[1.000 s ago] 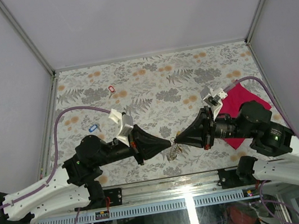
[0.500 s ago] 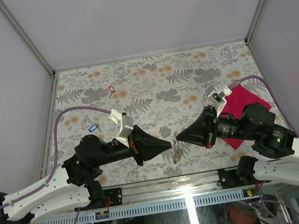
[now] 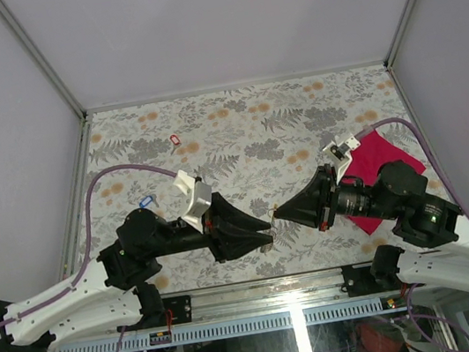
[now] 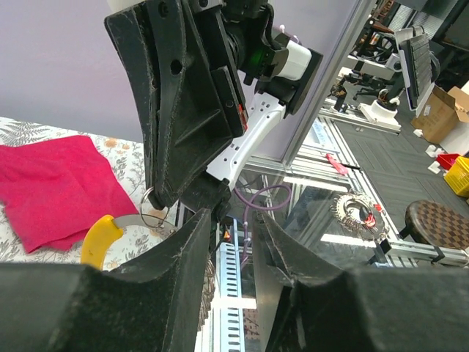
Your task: Put the keys on the keyring
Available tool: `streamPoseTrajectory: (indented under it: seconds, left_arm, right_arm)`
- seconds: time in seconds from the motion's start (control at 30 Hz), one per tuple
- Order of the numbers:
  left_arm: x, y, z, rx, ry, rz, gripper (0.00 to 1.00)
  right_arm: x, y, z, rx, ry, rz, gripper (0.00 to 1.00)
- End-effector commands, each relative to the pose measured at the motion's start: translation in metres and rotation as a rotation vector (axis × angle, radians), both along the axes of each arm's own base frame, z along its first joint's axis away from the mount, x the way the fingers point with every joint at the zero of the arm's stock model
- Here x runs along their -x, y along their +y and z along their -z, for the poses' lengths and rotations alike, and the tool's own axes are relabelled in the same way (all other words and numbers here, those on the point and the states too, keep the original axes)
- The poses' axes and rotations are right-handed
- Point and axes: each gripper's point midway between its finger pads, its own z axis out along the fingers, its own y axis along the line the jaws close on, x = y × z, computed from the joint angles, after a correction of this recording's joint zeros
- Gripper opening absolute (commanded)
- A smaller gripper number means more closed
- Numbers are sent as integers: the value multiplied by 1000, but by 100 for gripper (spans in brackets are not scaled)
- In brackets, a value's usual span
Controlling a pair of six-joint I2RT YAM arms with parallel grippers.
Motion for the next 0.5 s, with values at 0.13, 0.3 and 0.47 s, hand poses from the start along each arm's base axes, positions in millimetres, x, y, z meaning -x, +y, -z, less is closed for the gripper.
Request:
streamPoseTrajectory:
  seconds: [0.13, 0.3, 0.47]
  left_arm:
    - [-6, 17, -26, 71, -27, -77, 29]
    - [-11, 22, -28, 71, -27, -114, 33]
    - [-9, 19, -32, 81, -30, -99, 37]
  right_arm:
    - [13, -11, -29, -62, -239, -51, 0]
    - [23, -15, -38, -93, -373, -90, 0]
    - [33, -15, -48, -184, -487, -131, 0]
